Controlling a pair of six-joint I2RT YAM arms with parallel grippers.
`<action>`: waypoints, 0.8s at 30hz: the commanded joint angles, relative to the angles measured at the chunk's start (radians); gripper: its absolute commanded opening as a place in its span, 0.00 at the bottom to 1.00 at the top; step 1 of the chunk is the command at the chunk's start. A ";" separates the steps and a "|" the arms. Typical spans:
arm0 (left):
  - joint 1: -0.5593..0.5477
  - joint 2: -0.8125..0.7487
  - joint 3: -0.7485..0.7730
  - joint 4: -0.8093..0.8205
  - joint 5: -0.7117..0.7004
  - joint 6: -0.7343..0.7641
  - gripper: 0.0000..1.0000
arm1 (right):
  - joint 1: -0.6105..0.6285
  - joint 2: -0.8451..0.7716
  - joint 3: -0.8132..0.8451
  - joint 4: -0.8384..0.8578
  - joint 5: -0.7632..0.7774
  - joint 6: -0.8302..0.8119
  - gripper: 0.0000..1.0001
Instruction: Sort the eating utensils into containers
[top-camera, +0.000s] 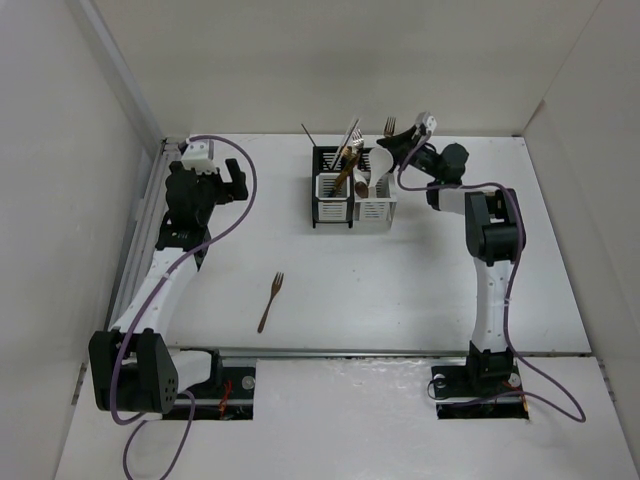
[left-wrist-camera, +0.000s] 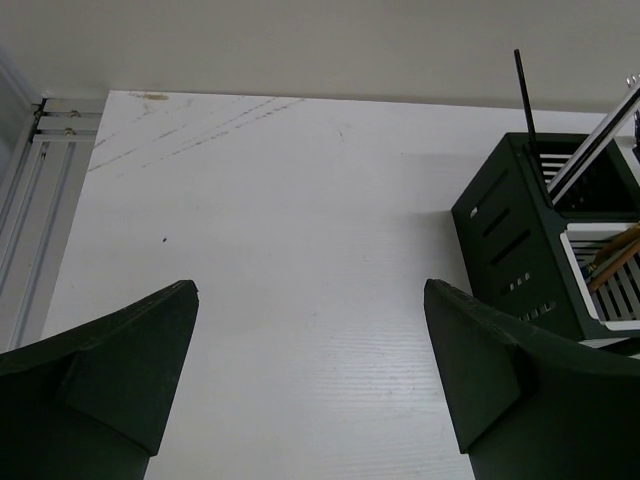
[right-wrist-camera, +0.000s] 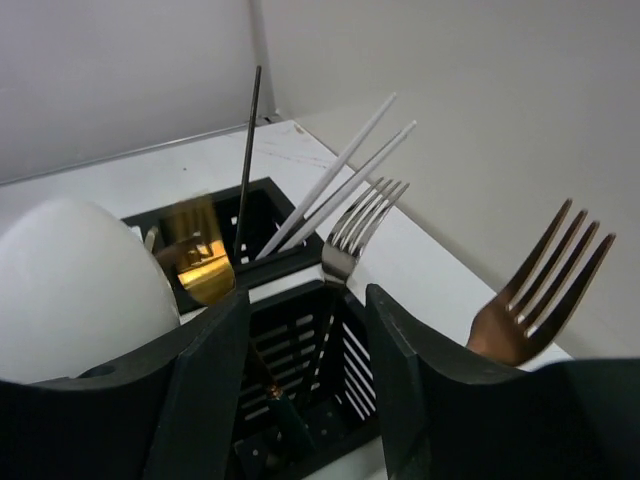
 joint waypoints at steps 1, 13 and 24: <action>0.005 -0.036 -0.009 0.025 0.040 0.047 0.93 | -0.014 -0.056 -0.027 0.108 0.008 0.005 0.56; -0.208 0.076 0.112 -0.636 0.232 0.603 0.76 | -0.045 -0.338 -0.180 -0.012 0.254 -0.101 0.78; -0.486 0.183 0.094 -1.044 -0.002 0.568 0.74 | -0.045 -0.823 -0.385 -0.612 0.745 -0.482 0.79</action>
